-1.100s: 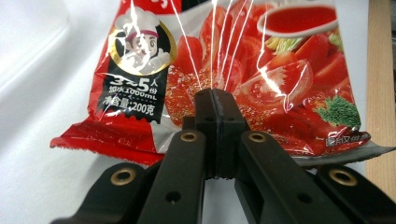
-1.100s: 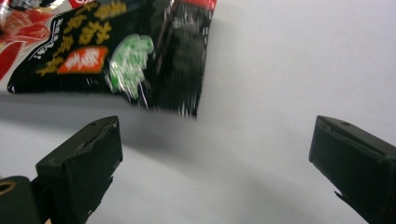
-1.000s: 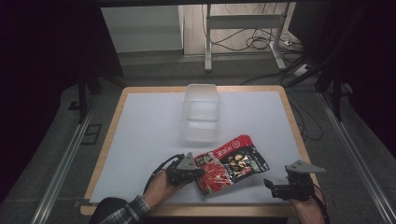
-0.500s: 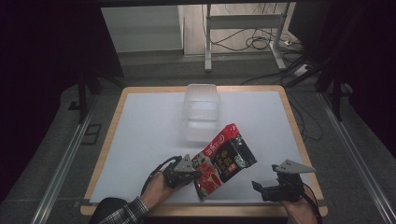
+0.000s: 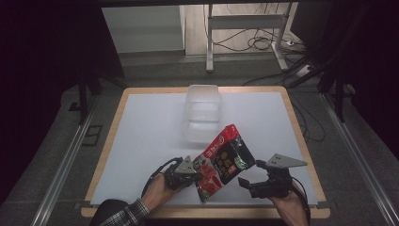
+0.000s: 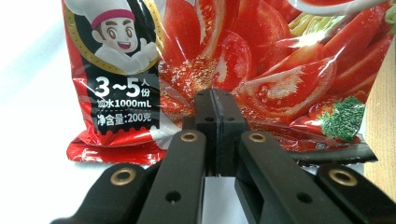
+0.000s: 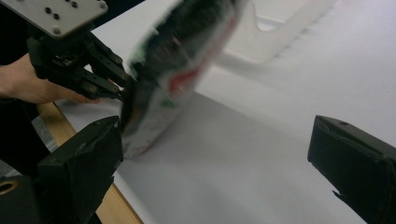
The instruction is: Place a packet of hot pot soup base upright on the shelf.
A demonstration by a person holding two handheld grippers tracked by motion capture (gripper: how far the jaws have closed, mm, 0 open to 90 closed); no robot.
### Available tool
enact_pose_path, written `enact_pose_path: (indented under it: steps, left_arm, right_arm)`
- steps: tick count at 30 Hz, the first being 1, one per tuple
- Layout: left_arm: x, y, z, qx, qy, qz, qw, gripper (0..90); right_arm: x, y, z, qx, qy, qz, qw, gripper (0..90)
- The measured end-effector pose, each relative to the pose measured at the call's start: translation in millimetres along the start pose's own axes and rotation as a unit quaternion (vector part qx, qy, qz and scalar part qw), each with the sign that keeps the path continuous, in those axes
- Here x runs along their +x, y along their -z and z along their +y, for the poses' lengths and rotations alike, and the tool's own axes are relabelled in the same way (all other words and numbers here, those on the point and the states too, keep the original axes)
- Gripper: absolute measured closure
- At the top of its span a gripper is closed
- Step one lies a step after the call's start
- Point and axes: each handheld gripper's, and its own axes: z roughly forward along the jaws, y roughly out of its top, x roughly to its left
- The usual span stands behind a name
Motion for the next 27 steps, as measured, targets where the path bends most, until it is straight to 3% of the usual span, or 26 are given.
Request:
enact_pose_path:
  steps: [4, 7, 9, 13, 14, 15, 16, 17, 18, 19, 20, 21, 23, 27]
  left_arm:
    - [-0.5, -0.1, 0.1, 0.0, 0.0, 0.0, 1.0, 89.9]
    - [-0.4, 0.2, 0.3, 0.002, -0.001, 0.001, 1.0, 89.9]
    - [-0.6, 0.4, 0.5, 0.003, -0.003, 0.002, 1.0, 89.9]
    - [-1.2, 0.3, 0.5, 0.003, -0.006, 0.004, 1.0, 89.9]
    - [-1.2, 0.4, 0.4, 0.004, -0.007, 0.004, 1.0, 89.9]
    - [-1.9, 0.3, 0.4, 0.003, -0.007, 0.004, 1.0, 89.9]
    - [-1.9, 0.3, 0.4, 0.003, -0.007, 0.004, 1.0, 89.9]
    - [-2.0, 0.6, 0.0, 0.003, -0.005, 0.003, 1.0, 89.9]
    - [-2.0, 0.6, 0.0, 0.003, -0.005, 0.003, 1.0, 89.9]
    - [-1.2, 1.0, 0.2, 0.004, -0.008, 0.003, 1.0, 89.9]
    - [-0.1, 1.6, 0.0, 0.0, -0.008, 0.001, 1.0, 89.8]
    - [-0.1, 1.6, 0.0, 0.0, -0.008, 0.001, 1.0, 89.7]
    - [1.1, 3.3, -0.1, 0.002, -0.01, 0.003, 0.9999, 85.5]
    - [2.4, 7.3, -2.6, 0.001, -0.002, 0.008, 1.0, 78.7]
  right_arm:
    - [11.2, -12.1, 14.7, 0.001, 0.0, 0.016, 0.9999, 1.5]
    - [14.7, -19.8, 21.3, 0.016, -0.004, 0.012, 0.9998, 1.5]
    - [17.4, -25.5, 27.0, 0.011, -0.004, 0.008, 0.9999, 1.5]
    - [18.8, -34.4, 38.8, 0.001, -0.019, 0.007, 0.9998, 9.6]
    - [19.3, -36.4, 43.1, -0.002, -0.026, -0.007, 0.9996, 23.1]
    - [19.1, -37.5, 44.3, 0.0, -0.023, -0.009, 0.9997, 29.2]
    - [19.1, -37.5, 44.3, 0.0, -0.023, -0.009, 0.9997, 29.2]
    - [20.2, -39.9, 44.5, -0.005, -0.007, -0.032, 0.9995, 42.7]
    - [20.2, -41.1, 44.0, -0.007, -0.004, -0.042, 0.9991, 47.3]
    - [20.2, -41.1, 44.0, -0.007, -0.004, -0.042, 0.9991, 47.3]
    - [18.6, -41.7, 42.4, -0.016, -0.016, -0.049, 0.9985, 57.9]
    - [18.6, -41.7, 42.4, -0.016, -0.016, -0.049, 0.9985, 57.9]
    - [13.8, -39.4, 41.7, -0.03, -0.038, -0.045, 0.9978, 68.1]
    - [12.6, -39.2, 42.7, -0.033, -0.043, -0.043, 0.9976, 70.5]
